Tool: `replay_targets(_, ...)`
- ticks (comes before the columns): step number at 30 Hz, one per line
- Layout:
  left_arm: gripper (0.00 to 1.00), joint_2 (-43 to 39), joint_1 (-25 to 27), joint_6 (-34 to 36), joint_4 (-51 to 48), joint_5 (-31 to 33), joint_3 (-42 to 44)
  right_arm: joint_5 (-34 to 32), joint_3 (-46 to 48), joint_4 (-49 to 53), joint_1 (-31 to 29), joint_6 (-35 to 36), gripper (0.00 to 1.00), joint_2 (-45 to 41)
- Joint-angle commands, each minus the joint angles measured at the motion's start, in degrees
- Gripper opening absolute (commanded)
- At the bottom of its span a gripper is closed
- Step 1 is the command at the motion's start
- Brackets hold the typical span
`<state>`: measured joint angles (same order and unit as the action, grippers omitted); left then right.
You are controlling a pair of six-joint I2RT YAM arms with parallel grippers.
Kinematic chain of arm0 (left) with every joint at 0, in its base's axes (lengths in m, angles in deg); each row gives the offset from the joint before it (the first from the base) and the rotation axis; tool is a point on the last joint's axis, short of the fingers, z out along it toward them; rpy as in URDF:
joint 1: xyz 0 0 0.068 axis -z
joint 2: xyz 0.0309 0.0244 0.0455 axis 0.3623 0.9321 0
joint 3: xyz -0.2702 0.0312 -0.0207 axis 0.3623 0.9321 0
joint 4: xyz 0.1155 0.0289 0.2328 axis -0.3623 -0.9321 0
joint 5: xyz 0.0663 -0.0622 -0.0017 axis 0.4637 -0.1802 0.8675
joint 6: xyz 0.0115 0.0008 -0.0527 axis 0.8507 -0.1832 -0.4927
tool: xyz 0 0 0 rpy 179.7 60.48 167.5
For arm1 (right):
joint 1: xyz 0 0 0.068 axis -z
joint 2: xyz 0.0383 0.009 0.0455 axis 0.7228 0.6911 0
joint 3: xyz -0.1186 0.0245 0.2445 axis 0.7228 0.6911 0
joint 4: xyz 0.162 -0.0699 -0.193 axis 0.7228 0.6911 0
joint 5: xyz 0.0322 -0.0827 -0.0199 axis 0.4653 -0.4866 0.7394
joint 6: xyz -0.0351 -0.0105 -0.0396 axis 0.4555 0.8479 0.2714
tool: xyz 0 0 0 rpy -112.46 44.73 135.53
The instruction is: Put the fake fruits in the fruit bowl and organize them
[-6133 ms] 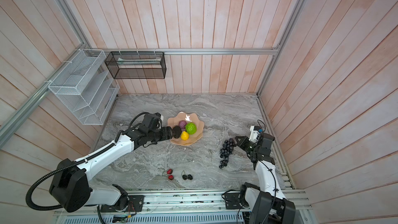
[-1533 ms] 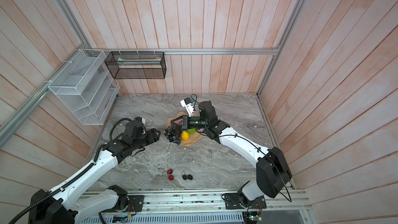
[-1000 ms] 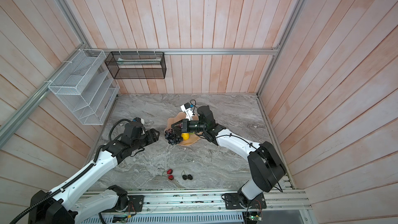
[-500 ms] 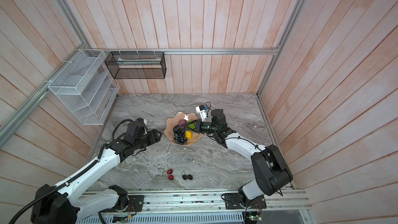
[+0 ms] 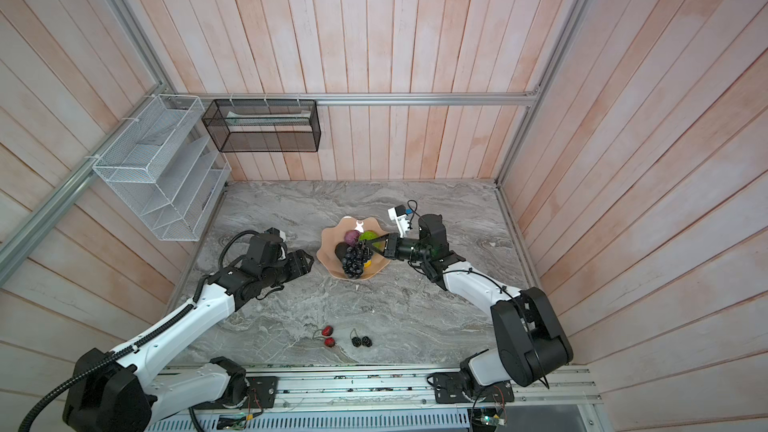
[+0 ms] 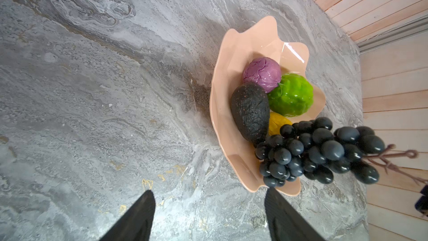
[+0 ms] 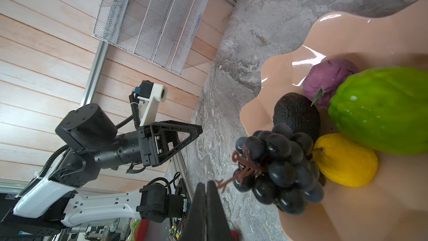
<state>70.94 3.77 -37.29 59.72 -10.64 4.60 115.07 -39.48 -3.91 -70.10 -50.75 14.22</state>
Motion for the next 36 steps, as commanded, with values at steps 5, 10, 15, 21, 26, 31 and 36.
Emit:
replay_targets(5, 0.77, 0.78, -0.22, 0.58, -0.35, 0.06, -2.38, 1.42, 0.71, 5.29, 3.78, 6.85, 0.00, -3.00)
replay_targets(10, 0.77, 1.20, -0.23, 0.56, -0.05, -0.12, -2.37, 2.52, 1.00, 6.43, 3.82, 9.31, 0.00, -3.66)
replay_targets(15, 0.77, 1.59, -0.23, 0.98, -0.22, -0.43, -2.96, -0.50, 1.50, 9.49, 5.24, 12.83, 0.00, -3.85)
replay_targets(21, 0.77, 2.30, -0.23, 1.28, -0.33, -1.03, -3.52, -1.10, -0.38, 11.41, 7.05, 18.14, 0.00, -0.39)
replay_targets(26, 0.77, 2.80, -0.23, 1.42, -0.33, -1.36, -3.65, 0.08, -1.75, 9.25, 8.08, 19.56, 0.00, 3.90)
replay_targets(31, 0.77, 3.53, -0.23, 1.80, -0.55, -2.00, -4.27, 1.52, -5.33, 8.82, 8.08, 21.00, 0.00, 9.65)
replay_targets(36, 0.77, 4.18, -0.22, 2.60, -0.50, -3.56, -4.15, 1.85, -6.49, 8.39, 8.22, 22.42, 0.00, 13.21)
